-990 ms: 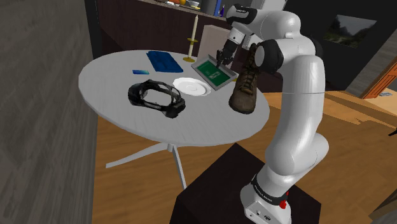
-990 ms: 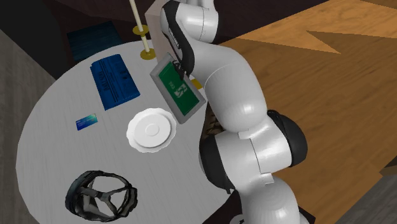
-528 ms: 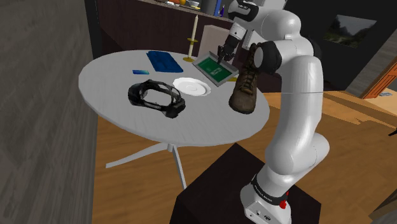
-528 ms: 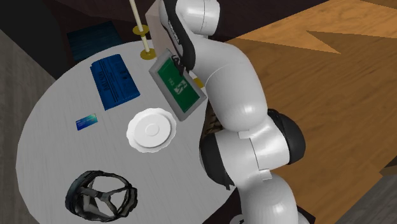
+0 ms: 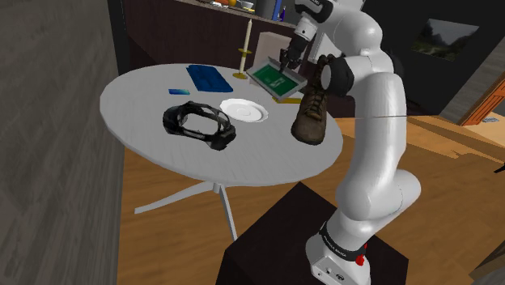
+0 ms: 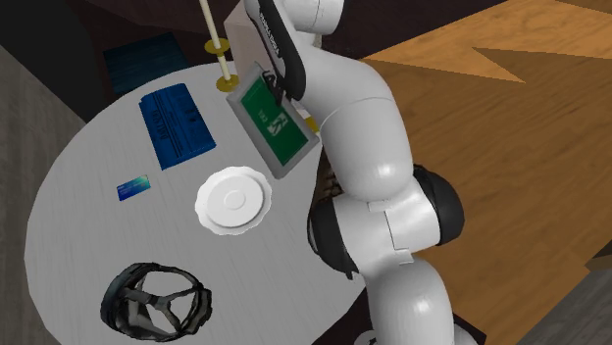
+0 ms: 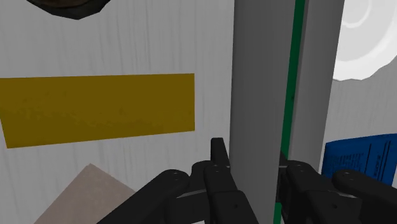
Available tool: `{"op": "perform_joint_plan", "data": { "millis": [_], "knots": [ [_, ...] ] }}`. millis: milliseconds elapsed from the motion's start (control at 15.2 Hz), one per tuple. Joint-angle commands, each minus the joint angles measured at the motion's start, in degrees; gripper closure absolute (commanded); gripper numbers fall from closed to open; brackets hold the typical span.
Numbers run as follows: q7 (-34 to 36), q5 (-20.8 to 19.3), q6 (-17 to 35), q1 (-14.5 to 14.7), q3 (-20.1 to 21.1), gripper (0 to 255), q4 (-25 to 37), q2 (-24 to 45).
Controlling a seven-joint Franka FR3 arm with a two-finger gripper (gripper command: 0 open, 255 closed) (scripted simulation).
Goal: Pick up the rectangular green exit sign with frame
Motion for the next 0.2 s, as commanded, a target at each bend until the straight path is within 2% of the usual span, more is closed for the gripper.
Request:
{"op": "perform_joint_plan", "data": {
  "millis": [0, 132],
  "knots": [
    [1.05, 0.74, -2.80, -1.28, 0.41, 255, 4.82, 1.72],
    [1.13, 0.79, -3.01, -1.40, 0.47, 255, 5.21, 1.88]
  ]
}}
